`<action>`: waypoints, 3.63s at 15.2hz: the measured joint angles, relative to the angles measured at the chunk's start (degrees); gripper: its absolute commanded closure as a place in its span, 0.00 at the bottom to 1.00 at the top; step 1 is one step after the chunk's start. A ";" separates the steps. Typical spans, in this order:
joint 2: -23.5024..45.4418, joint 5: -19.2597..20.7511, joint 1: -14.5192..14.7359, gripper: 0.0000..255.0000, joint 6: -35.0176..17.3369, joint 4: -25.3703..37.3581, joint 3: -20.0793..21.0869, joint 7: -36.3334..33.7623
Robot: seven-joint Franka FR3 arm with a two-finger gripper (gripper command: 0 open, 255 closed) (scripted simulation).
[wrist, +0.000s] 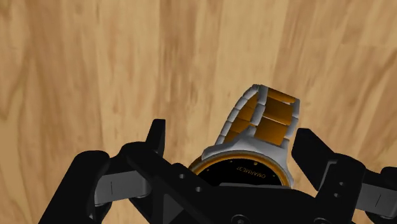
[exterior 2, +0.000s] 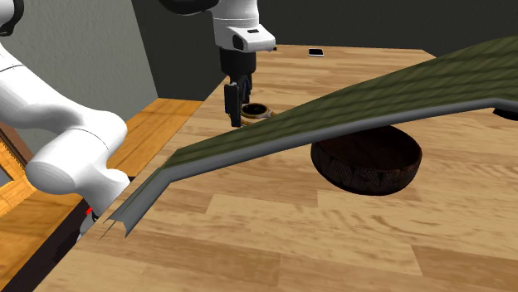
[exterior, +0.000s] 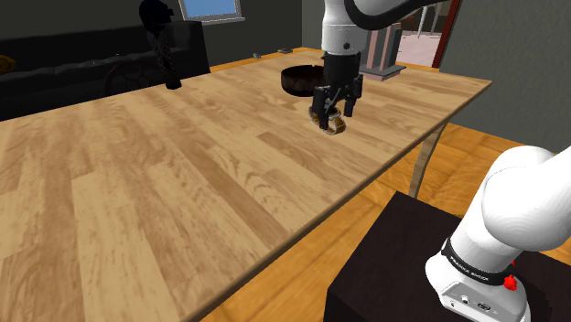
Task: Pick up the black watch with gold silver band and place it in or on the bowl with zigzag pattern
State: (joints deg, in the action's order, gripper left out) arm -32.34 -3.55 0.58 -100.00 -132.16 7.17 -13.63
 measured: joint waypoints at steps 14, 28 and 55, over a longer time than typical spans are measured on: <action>0.03 -0.03 0.02 1.00 -0.65 -0.59 0.05 -0.02; 0.86 0.29 -0.18 1.00 6.79 7.68 -0.29 -0.07; 19.31 3.38 -3.12 1.00 19.46 38.67 -5.07 6.45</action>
State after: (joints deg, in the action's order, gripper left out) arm -13.04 -0.18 -2.54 -80.54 -93.49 2.11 -7.17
